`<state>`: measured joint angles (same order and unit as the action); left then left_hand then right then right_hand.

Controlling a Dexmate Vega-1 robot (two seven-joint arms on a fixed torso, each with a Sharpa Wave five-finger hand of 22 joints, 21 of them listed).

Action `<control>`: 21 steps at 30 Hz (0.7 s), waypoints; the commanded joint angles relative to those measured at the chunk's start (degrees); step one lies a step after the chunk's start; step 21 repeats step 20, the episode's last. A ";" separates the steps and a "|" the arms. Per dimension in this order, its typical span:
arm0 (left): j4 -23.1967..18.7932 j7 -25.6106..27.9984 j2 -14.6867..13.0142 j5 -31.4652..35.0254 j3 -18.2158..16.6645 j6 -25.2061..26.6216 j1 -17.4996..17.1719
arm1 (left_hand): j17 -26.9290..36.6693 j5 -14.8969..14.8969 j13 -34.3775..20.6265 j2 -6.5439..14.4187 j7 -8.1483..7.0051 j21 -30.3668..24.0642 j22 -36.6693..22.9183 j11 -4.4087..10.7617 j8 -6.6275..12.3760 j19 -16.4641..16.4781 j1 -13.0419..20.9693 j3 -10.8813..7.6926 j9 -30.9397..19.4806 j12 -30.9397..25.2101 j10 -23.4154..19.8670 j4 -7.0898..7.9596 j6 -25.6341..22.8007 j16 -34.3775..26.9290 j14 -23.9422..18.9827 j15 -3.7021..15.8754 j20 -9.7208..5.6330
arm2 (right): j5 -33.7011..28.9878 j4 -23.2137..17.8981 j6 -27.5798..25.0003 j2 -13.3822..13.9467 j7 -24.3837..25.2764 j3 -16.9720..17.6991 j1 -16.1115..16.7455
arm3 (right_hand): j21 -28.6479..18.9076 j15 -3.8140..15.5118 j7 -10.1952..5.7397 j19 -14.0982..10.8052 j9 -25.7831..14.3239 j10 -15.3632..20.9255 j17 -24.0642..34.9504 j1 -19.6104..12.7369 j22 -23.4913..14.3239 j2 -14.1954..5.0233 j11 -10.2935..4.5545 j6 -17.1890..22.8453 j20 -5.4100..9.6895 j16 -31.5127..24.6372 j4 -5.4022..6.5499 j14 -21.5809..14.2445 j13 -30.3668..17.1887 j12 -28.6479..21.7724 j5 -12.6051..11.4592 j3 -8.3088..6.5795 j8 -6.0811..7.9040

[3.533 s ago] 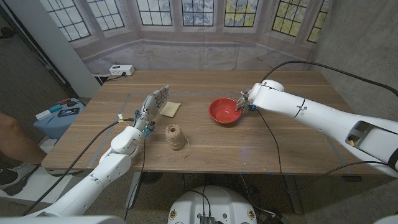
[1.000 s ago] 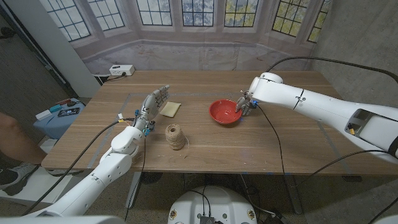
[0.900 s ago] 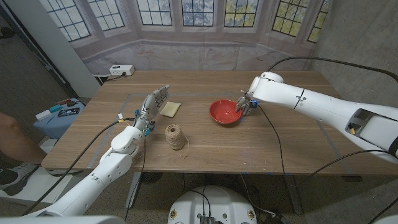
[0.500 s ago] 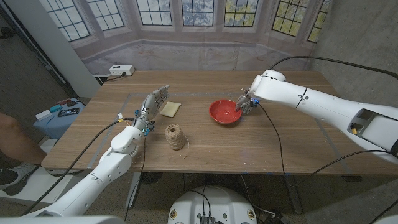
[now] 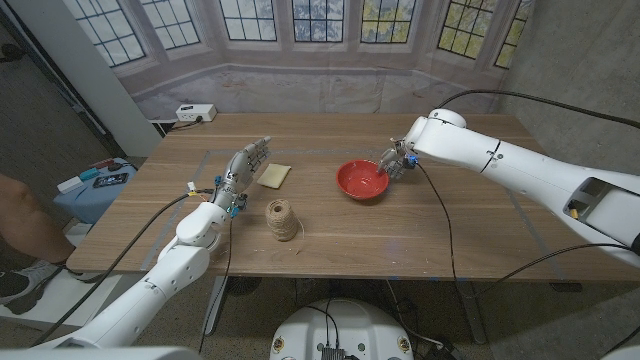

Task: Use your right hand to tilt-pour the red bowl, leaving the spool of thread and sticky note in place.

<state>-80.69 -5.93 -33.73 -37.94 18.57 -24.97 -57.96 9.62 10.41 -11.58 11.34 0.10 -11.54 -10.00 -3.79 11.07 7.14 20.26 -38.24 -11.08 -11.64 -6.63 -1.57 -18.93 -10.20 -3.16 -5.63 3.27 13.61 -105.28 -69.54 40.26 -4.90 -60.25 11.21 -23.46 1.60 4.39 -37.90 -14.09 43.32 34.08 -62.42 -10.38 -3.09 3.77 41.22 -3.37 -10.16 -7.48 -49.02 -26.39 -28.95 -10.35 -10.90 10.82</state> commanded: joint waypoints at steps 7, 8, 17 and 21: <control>-0.71 0.05 -0.57 0.21 0.06 1.26 0.77 | 0.15 0.24 -0.10 -0.90 -0.42 0.23 -0.11 0.02 -0.02 -0.07 -0.10 0.25 -0.08 -0.30 -0.24 -0.22 -0.30 -0.07 0.15 -0.10 0.23 | 1.94 -0.75 1.89 1.16 0.80 4.06 2.00 | 1.14 -2.47 0.15 1.19 0.60 -4.34 -3.66 2.61 -0.22 -0.31 2.15 -0.77 -0.60 0.19 1.02 3.63 1.83 3.92 -0.24 -0.29 0.69; -0.84 0.12 -0.61 0.18 0.03 1.37 0.74 | 0.15 0.24 -0.10 -0.90 -0.41 0.22 -0.11 0.03 -0.02 -0.05 -0.09 0.26 -0.08 -0.31 -0.26 -0.23 -0.30 -0.08 0.13 -0.13 0.24 | 2.04 -0.67 2.12 1.24 0.67 4.18 2.00 | 1.21 -2.55 0.15 1.27 0.63 -4.30 -3.86 2.97 -0.22 -0.73 2.07 -0.78 -0.66 0.17 1.29 3.91 1.97 4.08 -0.24 -0.36 0.73; -1.58 0.93 -0.73 0.04 -0.09 2.33 0.64 | 0.15 0.24 -0.10 -0.88 -0.39 0.20 -0.11 0.01 -0.02 -0.02 -0.04 0.30 -0.09 -0.37 -0.28 -0.25 -0.34 -0.10 0.11 -0.11 0.17 | 2.13 1.60 4.34 0.83 -0.43 4.59 1.64 | 1.67 -3.17 -0.02 1.99 0.83 -5.41 -5.26 3.99 -0.23 -1.79 2.50 -0.74 -0.98 0.04 1.76 5.00 2.77 5.52 -0.10 -0.68 0.90; -1.07 0.84 -0.52 0.20 0.08 2.38 1.16 | 0.15 0.24 -0.10 -0.88 -0.38 0.20 -0.11 -0.01 -0.02 -0.02 -0.02 0.33 -0.09 -0.40 -0.32 -0.26 -0.34 -0.11 0.09 -0.16 0.21 | 1.89 2.49 5.21 0.41 -0.53 4.69 1.55 | 1.70 -3.22 -0.01 2.01 0.86 -5.49 -5.46 4.04 -0.23 -1.87 2.56 -0.71 -1.04 0.03 1.75 5.14 2.87 5.69 -0.09 -0.74 0.93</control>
